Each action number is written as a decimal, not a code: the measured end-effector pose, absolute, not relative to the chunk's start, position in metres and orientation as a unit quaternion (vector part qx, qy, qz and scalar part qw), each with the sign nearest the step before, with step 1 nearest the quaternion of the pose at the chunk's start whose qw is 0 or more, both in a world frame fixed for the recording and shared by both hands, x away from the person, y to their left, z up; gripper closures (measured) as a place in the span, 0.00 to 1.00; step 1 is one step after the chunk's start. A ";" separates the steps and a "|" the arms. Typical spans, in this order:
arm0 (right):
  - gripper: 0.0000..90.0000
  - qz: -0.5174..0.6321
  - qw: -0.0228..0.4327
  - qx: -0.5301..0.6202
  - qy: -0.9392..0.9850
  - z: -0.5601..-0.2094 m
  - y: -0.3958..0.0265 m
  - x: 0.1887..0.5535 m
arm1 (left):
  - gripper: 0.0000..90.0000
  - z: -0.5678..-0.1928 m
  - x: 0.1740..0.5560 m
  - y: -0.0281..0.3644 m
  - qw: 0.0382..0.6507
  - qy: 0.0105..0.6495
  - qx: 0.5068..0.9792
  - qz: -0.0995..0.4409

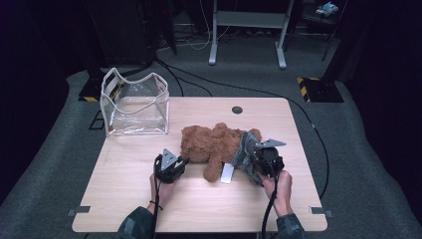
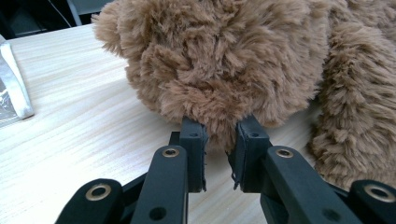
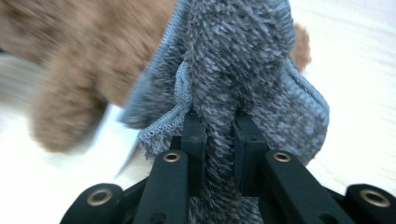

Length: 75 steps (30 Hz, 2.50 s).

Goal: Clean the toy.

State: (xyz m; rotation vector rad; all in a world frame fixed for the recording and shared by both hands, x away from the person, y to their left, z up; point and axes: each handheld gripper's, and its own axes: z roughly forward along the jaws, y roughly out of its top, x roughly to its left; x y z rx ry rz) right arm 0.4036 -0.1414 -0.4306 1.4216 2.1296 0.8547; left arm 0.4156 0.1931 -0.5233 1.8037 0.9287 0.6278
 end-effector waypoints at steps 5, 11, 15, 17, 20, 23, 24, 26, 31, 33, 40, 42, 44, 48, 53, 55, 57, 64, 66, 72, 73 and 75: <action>0.86 0.286 0.206 0.535 0.768 -0.463 -0.148 0.408 | 0.85 -0.523 0.415 0.193 0.487 0.381 0.742 0.258; 0.86 0.276 0.208 0.562 0.752 -0.467 -0.172 0.396 | 0.85 -0.523 0.415 0.192 0.486 0.380 0.743 0.259; 0.86 0.251 0.201 0.578 0.750 -0.472 -0.188 0.395 | 0.85 -0.523 0.415 0.192 0.486 0.381 0.743 0.259; 0.86 0.252 0.202 0.578 0.750 -0.470 -0.190 0.395 | 0.85 -0.523 0.415 0.192 0.486 0.380 0.744 0.259; 0.86 0.266 0.216 0.568 0.748 -0.461 -0.187 0.401 | 0.85 -0.524 0.415 0.191 0.485 0.380 0.743 0.260; 0.86 0.289 0.222 0.559 0.745 -0.453 -0.181 0.413 | 0.85 -0.524 0.415 0.191 0.485 0.380 0.743 0.260; 0.86 0.299 0.222 0.554 0.744 -0.451 -0.179 0.418 | 0.85 -0.524 0.415 0.192 0.485 0.379 0.744 0.261; 0.86 0.314 0.211 0.552 0.744 -0.451 -0.174 0.427 | 0.85 -0.524 0.415 0.191 0.484 0.380 0.744 0.261; 0.86 0.301 0.198 0.541 0.760 -0.466 -0.165 0.441 | 0.85 -0.524 0.415 0.191 0.485 0.380 0.743 0.260; 0.86 0.298 0.186 0.549 0.758 -0.471 -0.168 0.444 | 0.85 -0.524 0.415 0.191 0.484 0.380 0.744 0.261; 0.86 0.220 0.196 0.565 0.770 -0.468 -0.173 0.455 | 0.85 -0.524 0.416 0.192 0.486 0.380 0.743 0.260; 0.86 0.228 0.204 0.568 0.764 -0.464 -0.178 0.455 | 0.85 -0.523 0.416 0.192 0.485 0.380 0.745 0.258; 0.86 0.244 0.219 0.568 0.755 -0.457 -0.180 0.454 | 0.85 -0.523 0.416 0.192 0.485 0.380 0.744 0.258; 0.86 0.294 0.239 0.558 0.738 -0.441 -0.177 0.453 | 0.85 -0.523 0.416 0.192 0.485 0.380 0.744 0.258; 0.86 0.314 0.233 0.541 0.745 -0.444 -0.167 0.464 | 0.85 -0.524 0.416 0.191 0.487 0.381 0.741 0.261; 0.86 0.303 0.228 0.543 0.750 -0.451 -0.165 0.471 | 0.85 -0.523 0.416 0.192 0.485 0.380 0.744 0.259; 0.86 0.295 0.219 0.550 0.751 -0.458 -0.166 0.477 | 0.85 -0.523 0.416 0.192 0.484 0.379 0.745 0.257; 0.86 0.231 0.230 0.600 0.730 -0.471 -0.184 0.488 | 0.85 -0.523 0.416 0.192 0.485 0.380 0.745 0.257; 0.86 0.229 0.233 0.606 0.725 -0.470 -0.190 0.486 | 0.85 -0.523 0.416 0.192 0.485 0.380 0.745 0.257; 0.86 0.248 0.232 0.620 0.707 -0.461 -0.208 0.470 | 0.83 -0.523 0.416 0.192 0.482 0.382 0.744 0.262; 0.86 0.250 0.231 0.618 0.709 -0.461 -0.211 0.467 | 0.82 -0.523 0.415 0.191 0.479 0.384 0.746 0.258; 0.86 0.256 0.227 0.621 0.705 -0.460 -0.217 0.461 | 0.74 -0.522 0.415 0.190 0.470 0.382 0.749 0.268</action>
